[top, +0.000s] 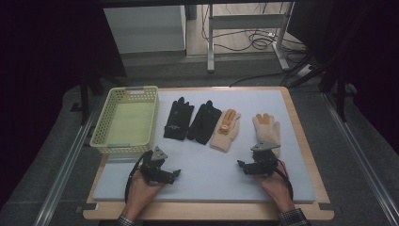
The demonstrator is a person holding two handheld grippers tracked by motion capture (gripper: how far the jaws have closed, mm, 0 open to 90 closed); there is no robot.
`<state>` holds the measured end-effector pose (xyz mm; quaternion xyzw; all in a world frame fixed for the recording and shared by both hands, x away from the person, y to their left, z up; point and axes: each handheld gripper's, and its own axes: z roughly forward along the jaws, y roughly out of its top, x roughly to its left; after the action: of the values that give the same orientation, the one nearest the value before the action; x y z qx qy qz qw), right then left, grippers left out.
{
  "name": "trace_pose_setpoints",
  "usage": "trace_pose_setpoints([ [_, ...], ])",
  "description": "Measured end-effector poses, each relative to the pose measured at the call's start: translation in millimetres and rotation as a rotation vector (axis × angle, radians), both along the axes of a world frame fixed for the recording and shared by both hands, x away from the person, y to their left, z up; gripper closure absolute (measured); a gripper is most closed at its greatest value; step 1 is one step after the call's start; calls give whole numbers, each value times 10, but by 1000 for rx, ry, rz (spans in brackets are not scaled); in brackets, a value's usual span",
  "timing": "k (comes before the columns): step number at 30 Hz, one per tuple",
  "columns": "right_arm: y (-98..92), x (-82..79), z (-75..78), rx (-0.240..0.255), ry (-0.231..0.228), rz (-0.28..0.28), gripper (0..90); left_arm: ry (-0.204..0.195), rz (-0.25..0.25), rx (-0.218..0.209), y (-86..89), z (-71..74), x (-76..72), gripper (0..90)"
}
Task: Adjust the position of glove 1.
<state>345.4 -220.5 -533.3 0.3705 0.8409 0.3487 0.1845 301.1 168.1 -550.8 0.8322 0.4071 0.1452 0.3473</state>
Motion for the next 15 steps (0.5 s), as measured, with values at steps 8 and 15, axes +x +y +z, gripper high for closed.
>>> trace_pose_setpoints([
  [8, 1, 1, -1, -3, 0, -4, 166, -1, 0, 0, 0, -1, -1, 35],
  [15, 1, 2, 2, -6, 2, -5, 167, -1, 0, 0, 0, -1, -1, 34],
])
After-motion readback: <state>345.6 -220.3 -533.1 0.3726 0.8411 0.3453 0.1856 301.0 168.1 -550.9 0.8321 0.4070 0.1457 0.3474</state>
